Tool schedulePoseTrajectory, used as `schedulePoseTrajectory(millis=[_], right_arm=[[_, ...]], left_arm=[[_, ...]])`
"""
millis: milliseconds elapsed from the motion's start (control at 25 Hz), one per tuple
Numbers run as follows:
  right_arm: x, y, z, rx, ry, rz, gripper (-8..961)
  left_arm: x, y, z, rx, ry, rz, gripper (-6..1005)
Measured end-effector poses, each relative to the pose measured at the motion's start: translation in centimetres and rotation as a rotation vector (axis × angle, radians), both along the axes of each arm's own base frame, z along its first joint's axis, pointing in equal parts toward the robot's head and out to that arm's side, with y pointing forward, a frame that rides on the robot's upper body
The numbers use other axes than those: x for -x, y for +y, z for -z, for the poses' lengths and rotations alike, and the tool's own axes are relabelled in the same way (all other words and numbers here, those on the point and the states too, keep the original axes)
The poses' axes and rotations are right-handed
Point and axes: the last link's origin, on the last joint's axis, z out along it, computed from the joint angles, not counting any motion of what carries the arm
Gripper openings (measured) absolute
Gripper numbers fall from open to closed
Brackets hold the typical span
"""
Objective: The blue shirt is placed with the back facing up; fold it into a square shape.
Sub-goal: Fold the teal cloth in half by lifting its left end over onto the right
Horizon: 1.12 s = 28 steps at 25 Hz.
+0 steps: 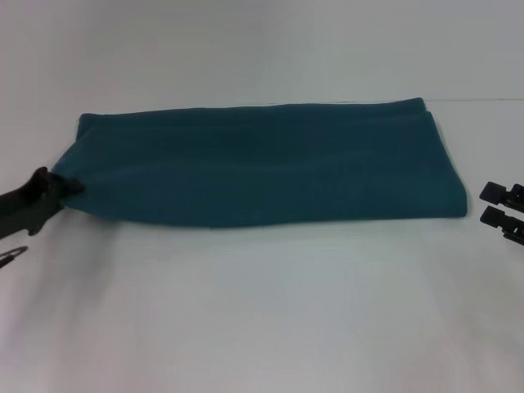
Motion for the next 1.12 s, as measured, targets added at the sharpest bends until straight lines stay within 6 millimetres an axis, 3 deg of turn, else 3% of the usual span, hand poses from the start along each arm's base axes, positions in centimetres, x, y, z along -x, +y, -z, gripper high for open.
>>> schedulePoseTrajectory(millis=[200,440,640,760,1120], right_arm=[[0.0,0.0,0.0,0.003,0.002,0.004,637],[-0.2,-0.1,-0.1,0.004,0.007,0.017,637],[-0.5,-0.1,-0.3,-0.002,-0.001,0.027,638],[-0.4,0.0,-0.3,-0.002,-0.001,0.024,638],[0.0,0.5,-0.1,-0.002,-0.008,0.01,637]], left_arm=[[1.2,-0.8,-2.2,-0.014,0.082,0.022,7],[4.7,-2.7,-5.0,-0.057,0.187,-0.078,6],[5.2,-2.8,-5.5,-0.054,0.232,-0.079,6],[4.2,-2.2,-5.6,-0.056,0.231,-0.016,6],[-2.9,1.0,-5.6,-0.04,0.073,0.266,7]])
